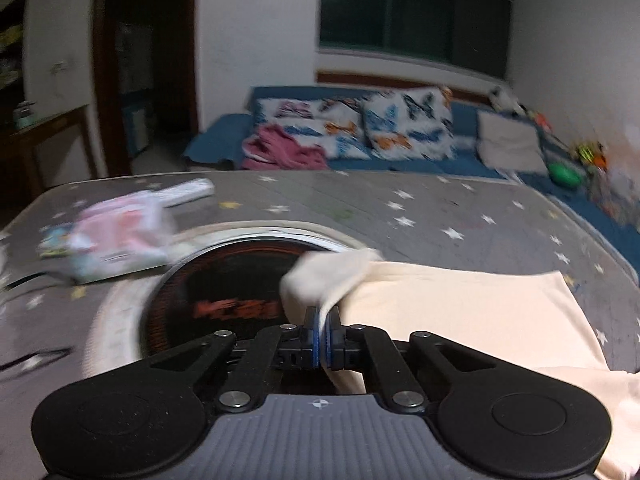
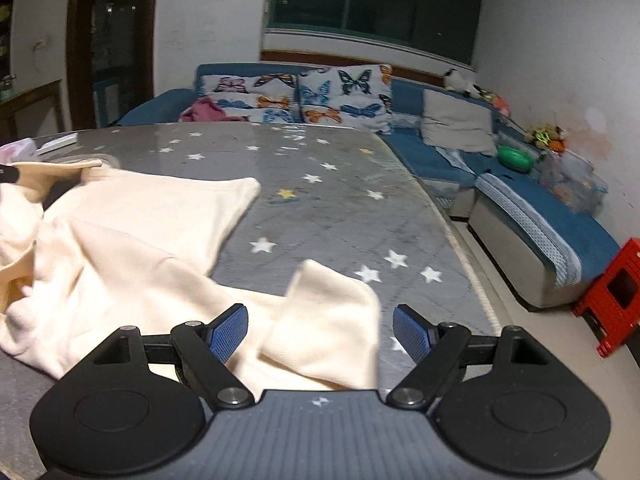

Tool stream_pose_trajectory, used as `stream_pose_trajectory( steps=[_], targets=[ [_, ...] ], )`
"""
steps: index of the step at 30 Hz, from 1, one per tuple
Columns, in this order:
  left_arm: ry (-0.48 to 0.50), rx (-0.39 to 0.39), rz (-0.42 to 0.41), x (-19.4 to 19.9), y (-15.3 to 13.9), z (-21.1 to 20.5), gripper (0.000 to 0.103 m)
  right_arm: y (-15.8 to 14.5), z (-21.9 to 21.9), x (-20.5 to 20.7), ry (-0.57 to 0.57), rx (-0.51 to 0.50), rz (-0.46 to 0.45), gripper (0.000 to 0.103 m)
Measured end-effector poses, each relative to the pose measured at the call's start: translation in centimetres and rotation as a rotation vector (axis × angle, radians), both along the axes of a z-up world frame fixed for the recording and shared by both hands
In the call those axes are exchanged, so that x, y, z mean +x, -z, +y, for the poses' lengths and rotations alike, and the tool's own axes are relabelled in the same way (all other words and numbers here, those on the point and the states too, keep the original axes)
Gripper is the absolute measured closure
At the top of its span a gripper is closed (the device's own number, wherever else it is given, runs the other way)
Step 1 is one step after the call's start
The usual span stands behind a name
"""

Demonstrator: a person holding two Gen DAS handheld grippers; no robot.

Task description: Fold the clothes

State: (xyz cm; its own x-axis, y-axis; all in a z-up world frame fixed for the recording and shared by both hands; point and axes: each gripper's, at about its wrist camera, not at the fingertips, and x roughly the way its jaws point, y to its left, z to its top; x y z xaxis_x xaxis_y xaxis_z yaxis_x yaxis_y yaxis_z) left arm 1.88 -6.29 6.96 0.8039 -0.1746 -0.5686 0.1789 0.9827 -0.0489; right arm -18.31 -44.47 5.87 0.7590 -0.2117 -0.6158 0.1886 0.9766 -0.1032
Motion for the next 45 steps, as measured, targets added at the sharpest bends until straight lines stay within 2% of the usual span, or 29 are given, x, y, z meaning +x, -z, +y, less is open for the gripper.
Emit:
stream_pose_trajectory(
  steps=[6,9,13,16,18,22,25,28,30,31,33,34,35,37,40,42,45],
  targets=[
    [-0.108,0.003,-0.003,-5.3,0.3,4.4,0.100,-1.0,2.4,-0.1,-0.146,0.044,0.009,0.022],
    [-0.130,0.022,0.043,-6.5,1.5,5.7,0.099,-1.4,3.7,-0.2,-0.231,0.075,0.019,0.023],
    [-0.112,0.042,0.083,-7.5,2.1,6.2,0.087,-1.8,5.6,-0.1,-0.350,0.120,0.040,0.034],
    [0.013,0.051,0.033,-9.4,1.2,4.7,0.072,-1.5,7.2,0.1,-0.421,0.127,0.063,0.041],
    [0.142,0.047,-0.001,-10.6,0.6,3.0,0.069,-1.1,8.6,0.4,-0.475,0.135,0.079,0.047],
    [0.360,0.034,0.010,-11.8,1.2,-0.6,0.060,-0.7,10.6,1.1,-0.562,0.163,0.104,0.054],
    [0.422,0.072,0.018,-11.7,2.3,-2.8,0.054,-0.4,11.8,1.9,-0.605,0.161,0.115,0.061],
    [0.447,0.088,0.049,-10.8,3.4,-3.8,0.054,-0.1,12.8,2.4,-0.629,0.170,0.124,0.066],
    [0.449,0.091,0.075,-10.2,4.0,-3.9,0.072,0.1,13.3,2.7,-0.648,0.171,0.127,0.067],
    [0.454,0.090,0.092,-10.0,4.3,-3.9,0.085,0.3,13.6,2.8,-0.653,0.169,0.128,0.069],
    [0.468,0.078,0.097,-10.4,4.2,-3.8,0.093,0.6,13.9,2.9,-0.655,0.161,0.137,0.071],
    [0.479,0.076,0.082,-10.7,4.1,-3.7,0.095,0.8,14.1,3.0,-0.654,0.157,0.141,0.076],
    [0.489,0.075,0.066,-11.0,3.9,-3.5,0.096,1.0,14.2,3.1,-0.653,0.152,0.145,0.085],
    [0.497,0.070,0.053,-11.5,3.5,-3.3,0.097,1.2,14.5,3.1,-0.647,0.137,0.152,0.095],
    [0.499,0.073,0.052,-12.1,3.1,-3.1,0.096,1.0,14.2,2.8,-0.627,0.152,0.151,0.098],
    [0.513,0.071,0.046,-12.7,2.7,-2.9,0.096,0.0,14.0,1.8,-0.652,0.167,0.131,0.098],
    [0.524,0.083,0.015,-13.4,2.2,-2.9,0.087,-1.1,14.0,0.2,-0.685,0.144,0.121,0.098]
  ],
)
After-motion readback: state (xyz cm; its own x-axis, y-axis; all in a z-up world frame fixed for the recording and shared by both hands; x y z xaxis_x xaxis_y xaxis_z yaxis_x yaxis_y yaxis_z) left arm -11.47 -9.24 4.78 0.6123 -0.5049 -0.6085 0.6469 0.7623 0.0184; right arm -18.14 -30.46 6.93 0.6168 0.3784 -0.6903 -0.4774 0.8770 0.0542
